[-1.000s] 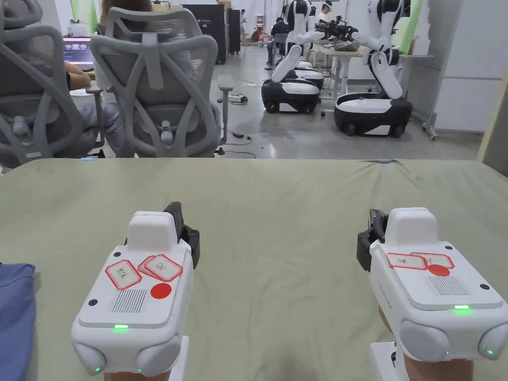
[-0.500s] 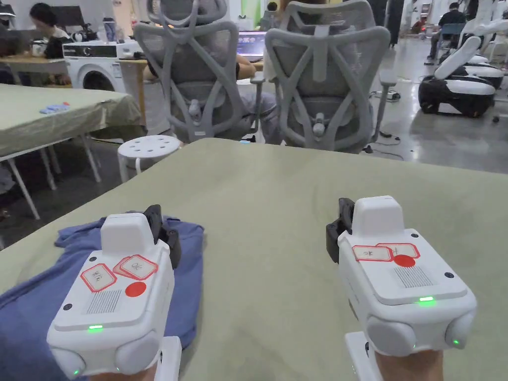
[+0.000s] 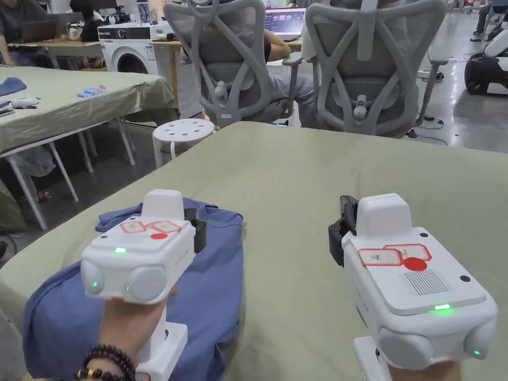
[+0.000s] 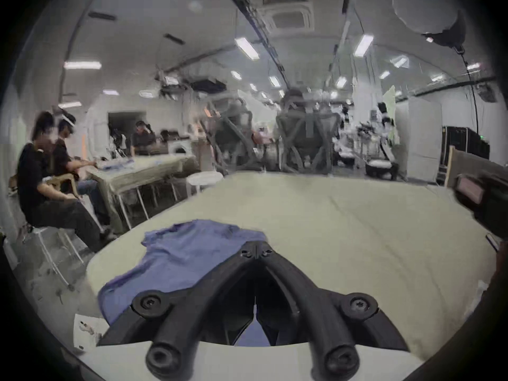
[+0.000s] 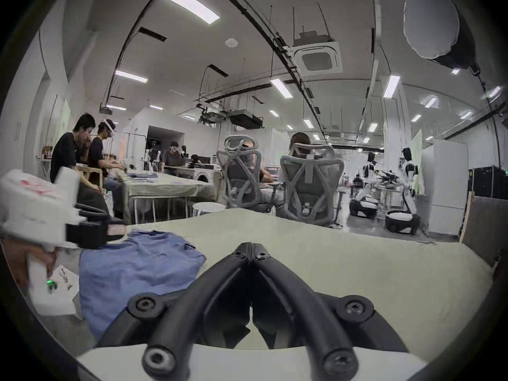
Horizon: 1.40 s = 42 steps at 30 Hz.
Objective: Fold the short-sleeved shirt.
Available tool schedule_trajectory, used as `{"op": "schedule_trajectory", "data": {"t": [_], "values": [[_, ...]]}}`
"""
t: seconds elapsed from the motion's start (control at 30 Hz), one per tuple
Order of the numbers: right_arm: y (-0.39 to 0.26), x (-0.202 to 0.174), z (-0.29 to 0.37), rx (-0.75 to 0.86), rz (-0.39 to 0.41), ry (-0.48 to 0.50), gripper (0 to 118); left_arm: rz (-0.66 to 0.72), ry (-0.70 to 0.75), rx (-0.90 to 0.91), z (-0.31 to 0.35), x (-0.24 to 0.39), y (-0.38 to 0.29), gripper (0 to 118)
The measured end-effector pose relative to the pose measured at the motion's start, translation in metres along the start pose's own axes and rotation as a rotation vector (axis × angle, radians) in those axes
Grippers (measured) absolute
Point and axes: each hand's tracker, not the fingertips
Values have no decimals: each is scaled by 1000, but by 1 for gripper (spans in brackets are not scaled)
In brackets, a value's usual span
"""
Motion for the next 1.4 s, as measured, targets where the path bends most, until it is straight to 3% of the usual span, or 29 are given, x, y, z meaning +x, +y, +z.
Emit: {"op": "schedule_trajectory", "data": {"t": [0.17, 0.3, 0.33, 0.6, 0.73, 0.77, 0.8, 0.83, 0.87, 0.9, 1.1, 1.27, 1.4], "values": [[-12, 2, -7, -36, -5, 2, 0, -148, 8, -257, -97, -15, -7, 1], [-23, 5, -15, -71, 21, -14, 0, -196, -8, -422, -158, -23, -20, 87], [-26, 6, -18, -76, 19, -15, 0, -198, -15, -423, -171, -25, -22, 89], [-41, 16, -31, -119, -4, -36, 1, -190, -49, -510, -233, -22, -38, 84], [-44, 22, -32, -129, -5, -46, 1, -152, -51, -530, -239, -20, -46, 75], [-44, 23, -33, -132, -8, -48, 1, -131, -63, -523, -237, -22, -43, 61], [-44, 25, -32, -134, -10, -49, 1, -101, -55, -503, -235, -23, -40, 30], [-44, 26, -31, -136, -12, -51, 1, -104, -40, -492, -236, -27, -39, 6], [-44, 27, -30, -136, -14, -54, 2, -120, -5, -483, -236, -27, -39, 3], [-44, 28, -30, -136, -20, -56, 2, -159, 44, -480, -236, -27, -40, 3], [-44, 40, -21, -135, -35, -67, 2, -121, -16, -418, -220, -25, -32, 3], [-44, 60, -10, -142, -47, -100, 2, -65, -23, -270, -197, -19, 16, 3], [-42, 78, 6, -136, -51, -137, 2, -121, -105, -197, -174, 4, 55, 3]]}}
